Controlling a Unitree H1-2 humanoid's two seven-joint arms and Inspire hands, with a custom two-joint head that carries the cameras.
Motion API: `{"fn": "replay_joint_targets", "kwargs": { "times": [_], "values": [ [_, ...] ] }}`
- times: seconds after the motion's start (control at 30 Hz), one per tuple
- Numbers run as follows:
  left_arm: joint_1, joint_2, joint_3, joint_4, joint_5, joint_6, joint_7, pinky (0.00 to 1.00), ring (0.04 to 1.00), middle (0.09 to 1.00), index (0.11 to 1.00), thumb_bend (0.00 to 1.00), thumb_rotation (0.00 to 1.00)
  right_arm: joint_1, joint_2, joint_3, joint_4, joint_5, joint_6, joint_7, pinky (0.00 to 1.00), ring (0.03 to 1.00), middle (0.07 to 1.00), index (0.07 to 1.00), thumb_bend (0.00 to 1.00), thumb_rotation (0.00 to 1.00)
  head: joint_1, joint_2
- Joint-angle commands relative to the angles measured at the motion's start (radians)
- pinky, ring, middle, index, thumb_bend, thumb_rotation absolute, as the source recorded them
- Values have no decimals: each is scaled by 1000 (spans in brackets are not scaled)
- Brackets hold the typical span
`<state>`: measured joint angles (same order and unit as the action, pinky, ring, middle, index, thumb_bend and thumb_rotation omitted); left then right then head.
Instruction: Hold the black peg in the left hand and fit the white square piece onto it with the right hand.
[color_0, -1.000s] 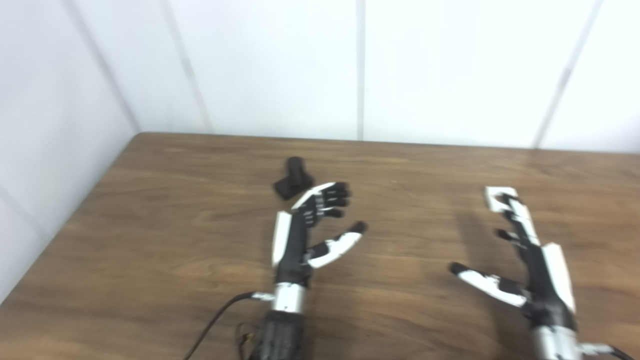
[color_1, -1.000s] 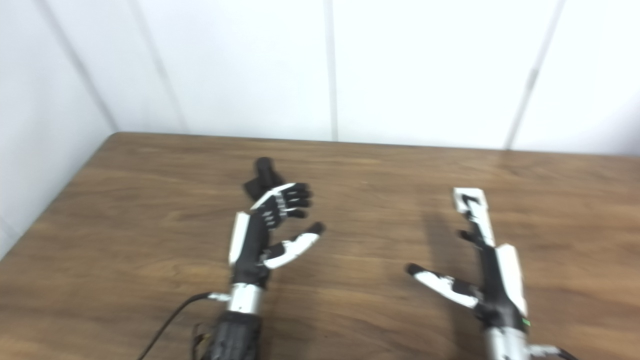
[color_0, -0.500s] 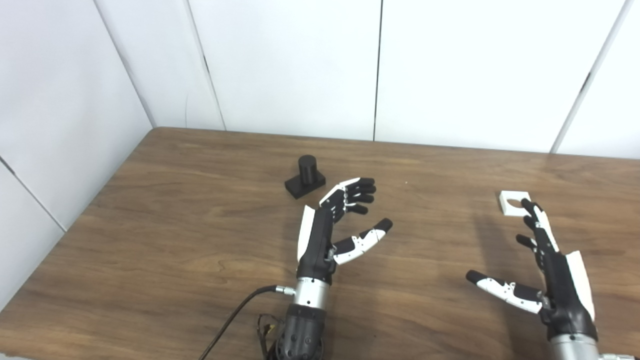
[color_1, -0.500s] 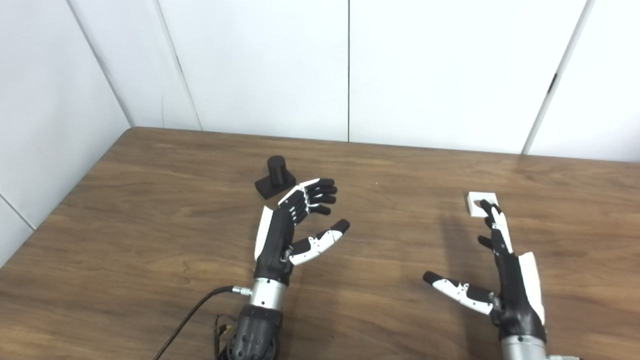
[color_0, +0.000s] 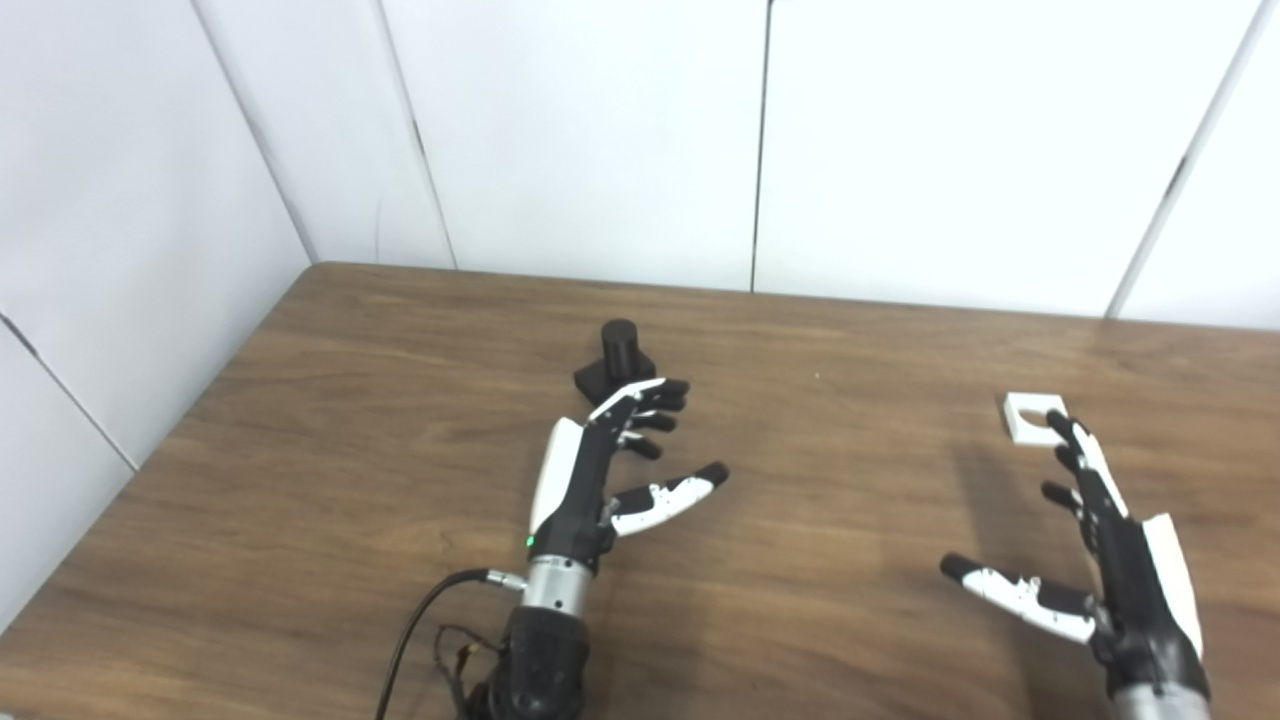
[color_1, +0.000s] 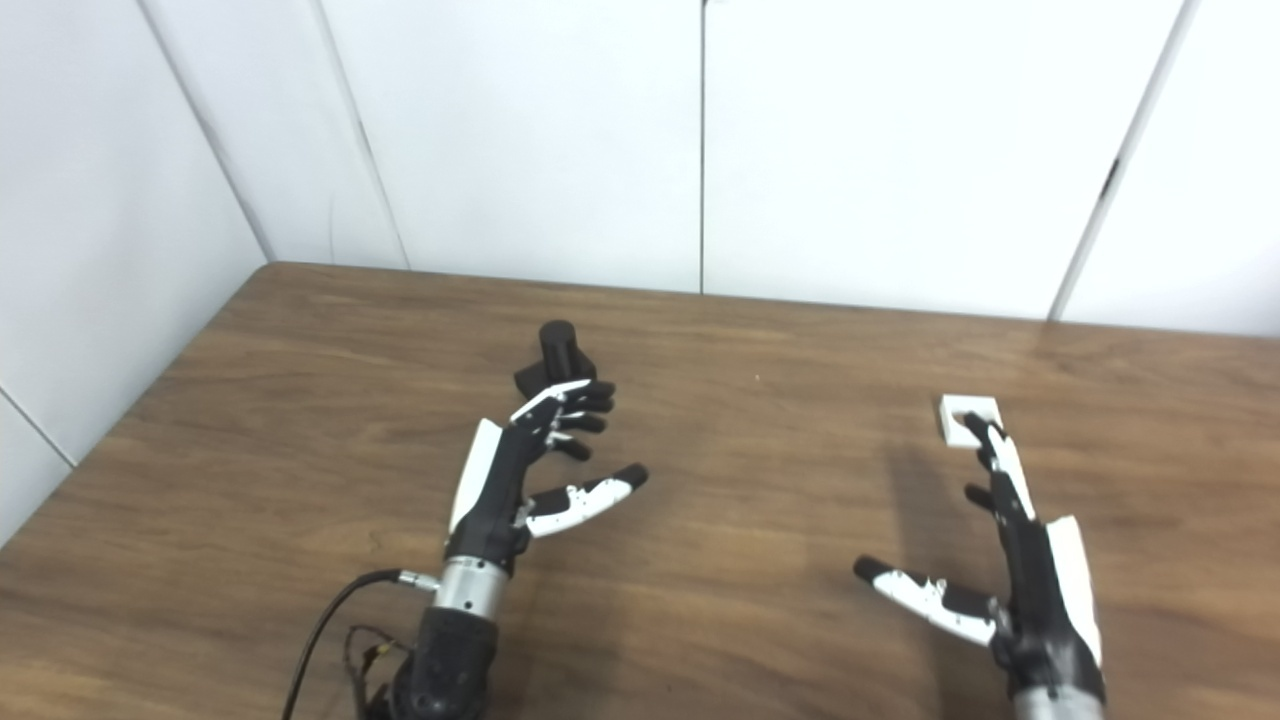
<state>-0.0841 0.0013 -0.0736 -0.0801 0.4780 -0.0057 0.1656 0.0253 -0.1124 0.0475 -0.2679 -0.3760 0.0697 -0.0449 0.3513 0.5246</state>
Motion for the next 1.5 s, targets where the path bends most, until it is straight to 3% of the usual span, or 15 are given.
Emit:
{"fn": "replay_joint_targets", "kwargs": {
  "times": [0.0,0.43,0.7,1.1,1.2,1.33,1.47],
  "values": [
    [-54,9,3,-55,28,25,1,583,682,730,712,716,219,-39,1,-4,-44,1,3,3,836,938,981,931,793,22,1,1],
    [-127,71,6,-45,144,119,24,630,731,758,716,703,249,-45,-8,-10,-45,6,6,12,860,941,970,917,785,3,3,-2],
    [-174,116,-1,-8,250,134,71,609,739,779,715,718,259,-44,-8,-9,-38,4,-5,9,844,933,960,905,785,0,4,-5],
    [-238,172,5,28,320,169,96,637,797,812,722,729,289,-40,-18,-6,-44,-7,-8,11,828,924,952,899,784,14,5,-3],
    [-238,179,-5,25,361,200,98,698,834,840,735,741,317,-37,-14,-6,-48,-3,-1,11,826,923,954,898,787,5,7,-3],
    [-247,187,-19,32,424,254,92,852,913,898,750,766,378,-37,-14,-2,-45,-10,-8,9,821,919,953,896,786,11,5,-3],
    [-268,205,-36,54,474,292,75,902,958,930,763,777,418,-37,-17,-1,-43,-5,-13,10,822,916,957,899,785,28,6,-1]
  ]
}}
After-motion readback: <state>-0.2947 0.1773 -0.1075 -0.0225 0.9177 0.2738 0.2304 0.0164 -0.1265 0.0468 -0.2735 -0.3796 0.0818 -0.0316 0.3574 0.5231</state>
